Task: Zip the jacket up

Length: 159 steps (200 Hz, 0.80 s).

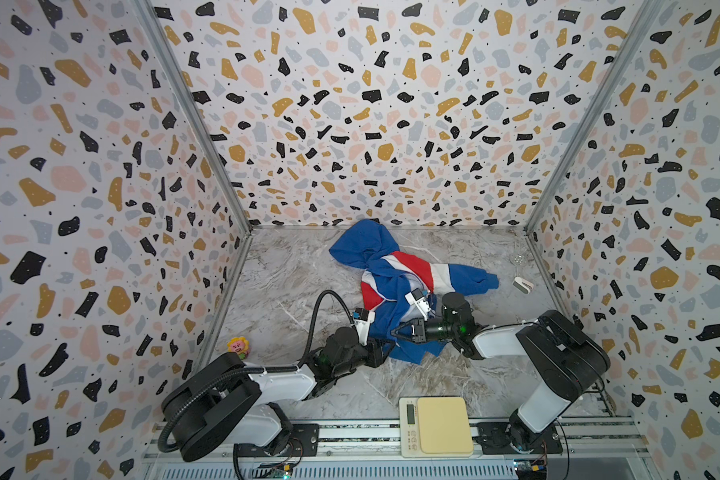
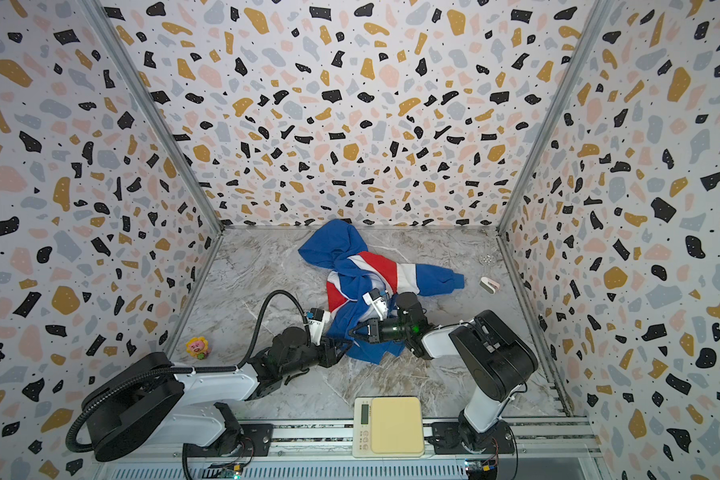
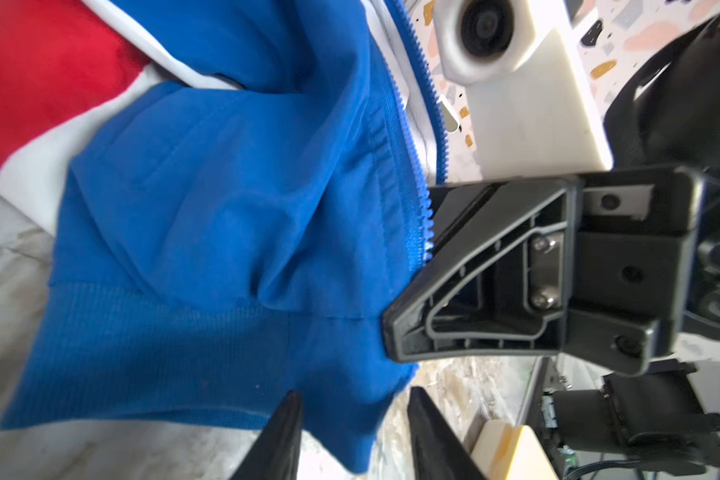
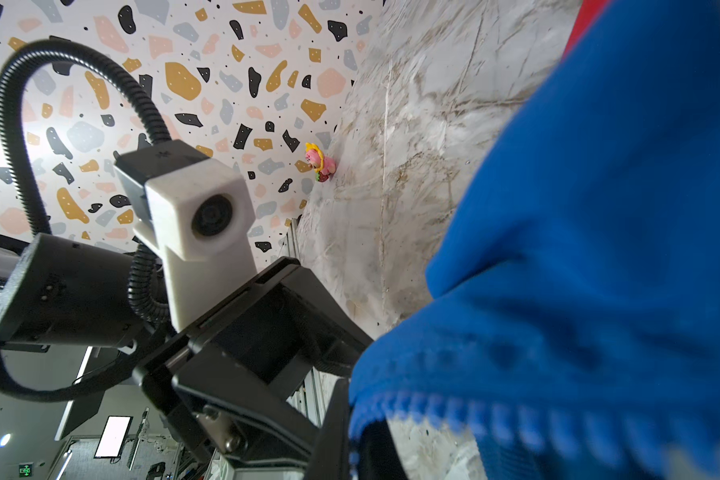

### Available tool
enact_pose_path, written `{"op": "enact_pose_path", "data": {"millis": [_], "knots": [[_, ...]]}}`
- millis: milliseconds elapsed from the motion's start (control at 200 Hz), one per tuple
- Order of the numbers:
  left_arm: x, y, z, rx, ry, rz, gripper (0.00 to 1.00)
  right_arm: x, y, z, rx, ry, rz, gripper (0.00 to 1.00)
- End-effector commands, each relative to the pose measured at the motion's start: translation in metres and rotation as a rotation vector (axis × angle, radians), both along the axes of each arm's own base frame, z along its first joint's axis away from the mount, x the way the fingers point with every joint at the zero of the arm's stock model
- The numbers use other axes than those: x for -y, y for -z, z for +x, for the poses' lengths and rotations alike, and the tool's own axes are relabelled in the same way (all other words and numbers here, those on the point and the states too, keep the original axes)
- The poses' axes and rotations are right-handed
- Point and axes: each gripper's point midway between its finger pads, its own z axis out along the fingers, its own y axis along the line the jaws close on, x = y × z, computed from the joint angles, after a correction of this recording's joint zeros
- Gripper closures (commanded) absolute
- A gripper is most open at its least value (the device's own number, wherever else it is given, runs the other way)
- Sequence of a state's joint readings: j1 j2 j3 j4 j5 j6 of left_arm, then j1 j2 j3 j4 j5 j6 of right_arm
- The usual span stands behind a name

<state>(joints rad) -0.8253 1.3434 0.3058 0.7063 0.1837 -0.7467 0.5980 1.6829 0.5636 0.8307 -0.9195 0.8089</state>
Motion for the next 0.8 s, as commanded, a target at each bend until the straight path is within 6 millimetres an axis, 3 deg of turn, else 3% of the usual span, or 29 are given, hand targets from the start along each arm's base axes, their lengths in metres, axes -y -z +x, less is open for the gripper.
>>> {"op": "enact_pose_path", "data": {"millis": [0, 466, 616, 791], "knots": [[0.0035, -0.012, 0.0024, 0.024, 0.005, -0.055, 0.57, -0.0049, -0.0032, 0.0006, 0.008, -0.004, 0.014, 1.0], [0.0094, -0.007, 0.0017, 0.004, 0.028, -0.059, 0.71, -0.008, -0.0031, 0.0006, 0.003, -0.007, 0.023, 1.0], [0.0096, -0.0064, 0.0022, 0.002, 0.027, -0.06, 0.85, -0.009, -0.0026, -0.0009, 0.002, -0.016, 0.024, 1.0], [0.011, -0.0068, 0.0023, 0.002, 0.033, -0.064, 0.95, -0.0103, 0.0002, -0.0043, -0.001, -0.027, 0.016, 1.0]]}}
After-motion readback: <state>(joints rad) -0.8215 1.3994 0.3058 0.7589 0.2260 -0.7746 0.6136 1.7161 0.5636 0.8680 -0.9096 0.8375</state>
